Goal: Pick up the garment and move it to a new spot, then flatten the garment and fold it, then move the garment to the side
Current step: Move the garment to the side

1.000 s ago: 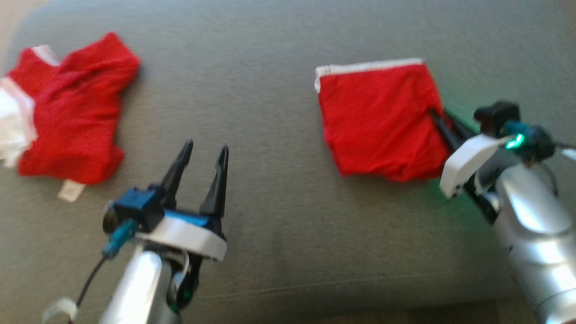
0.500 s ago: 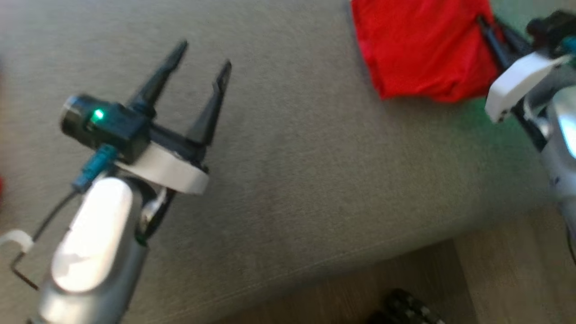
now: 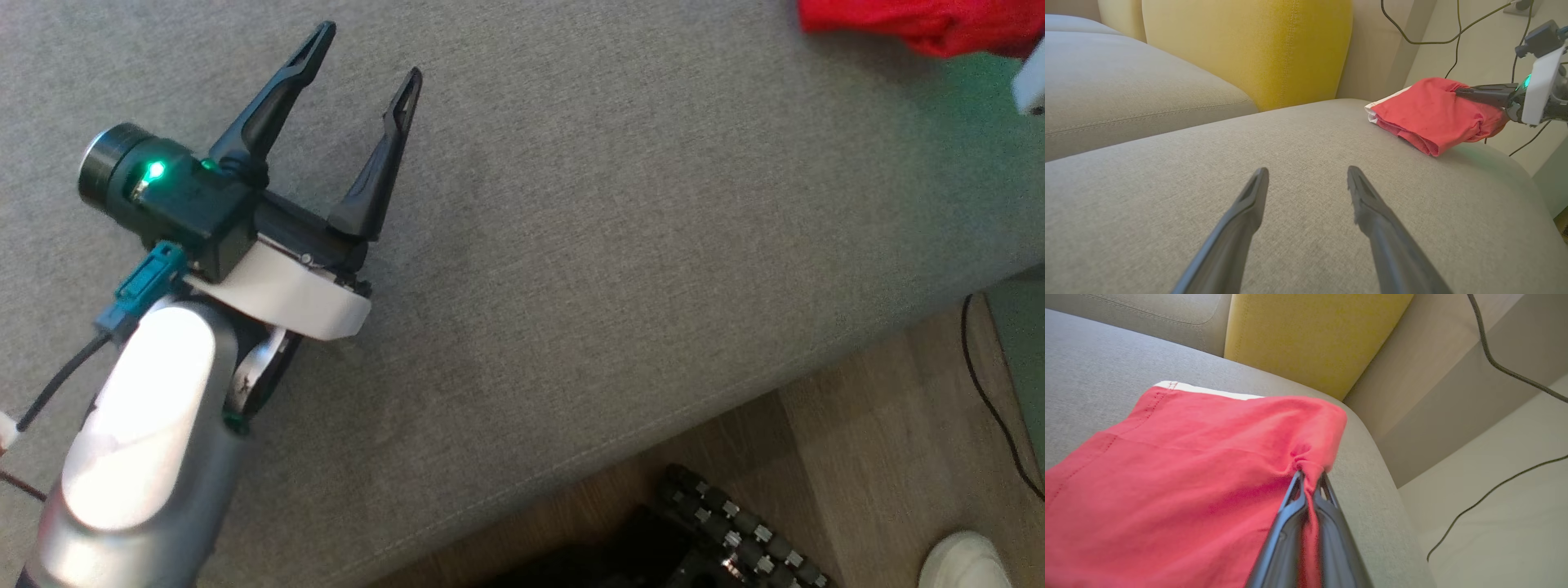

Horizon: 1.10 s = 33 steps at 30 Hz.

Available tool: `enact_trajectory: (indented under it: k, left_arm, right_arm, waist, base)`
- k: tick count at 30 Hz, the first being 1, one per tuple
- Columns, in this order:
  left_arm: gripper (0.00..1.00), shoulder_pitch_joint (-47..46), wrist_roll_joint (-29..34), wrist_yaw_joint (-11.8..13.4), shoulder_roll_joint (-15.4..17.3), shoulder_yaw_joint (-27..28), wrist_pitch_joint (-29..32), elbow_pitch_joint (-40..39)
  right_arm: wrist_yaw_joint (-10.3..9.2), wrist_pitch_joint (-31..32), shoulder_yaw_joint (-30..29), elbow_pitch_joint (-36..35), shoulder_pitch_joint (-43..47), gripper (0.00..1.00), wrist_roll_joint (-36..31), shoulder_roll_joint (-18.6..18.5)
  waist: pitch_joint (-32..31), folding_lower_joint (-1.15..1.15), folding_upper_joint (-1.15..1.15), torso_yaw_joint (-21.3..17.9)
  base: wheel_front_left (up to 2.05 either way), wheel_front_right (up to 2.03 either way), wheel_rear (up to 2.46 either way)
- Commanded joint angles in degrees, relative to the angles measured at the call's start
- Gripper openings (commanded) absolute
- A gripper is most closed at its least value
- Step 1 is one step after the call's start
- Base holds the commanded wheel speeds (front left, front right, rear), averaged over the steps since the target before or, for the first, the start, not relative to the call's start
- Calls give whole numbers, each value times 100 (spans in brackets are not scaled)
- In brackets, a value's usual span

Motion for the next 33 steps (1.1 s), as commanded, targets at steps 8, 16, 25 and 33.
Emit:
enact_trajectory:
  k: [8, 16, 25, 33]
  left_arm:
    - [100, -68, -79, 41, 130, 153, 28, -260]
    - [100, 43, -179, 84, 40, 99, -144, -82]
    - [100, 239, -368, 186, -225, 80, -608, 370]
    - [100, 703, -610, 438, -587, 366, -907, 792]
  right_arm:
    - [-2, -53, -441, -353, 204, 100, -487, 256]
    - [-2, -53, -631, -646, 268, 100, -682, 419]
    - [-2, -53, -370, -1354, 425, 100, -632, 673]
    - [-2, -53, 339, -2320, 1154, 100, -180, 868]
  waist:
    - [27, 0, 0, 100]
    - [-200, 0, 0, 227]
    - [-911, 0, 0, 594]
    - [-1791, 0, 0, 1191]
  base:
    - [0, 0, 0]
    - [0, 0, 0]
    - [0, 0, 0]
    - [0, 0, 0]
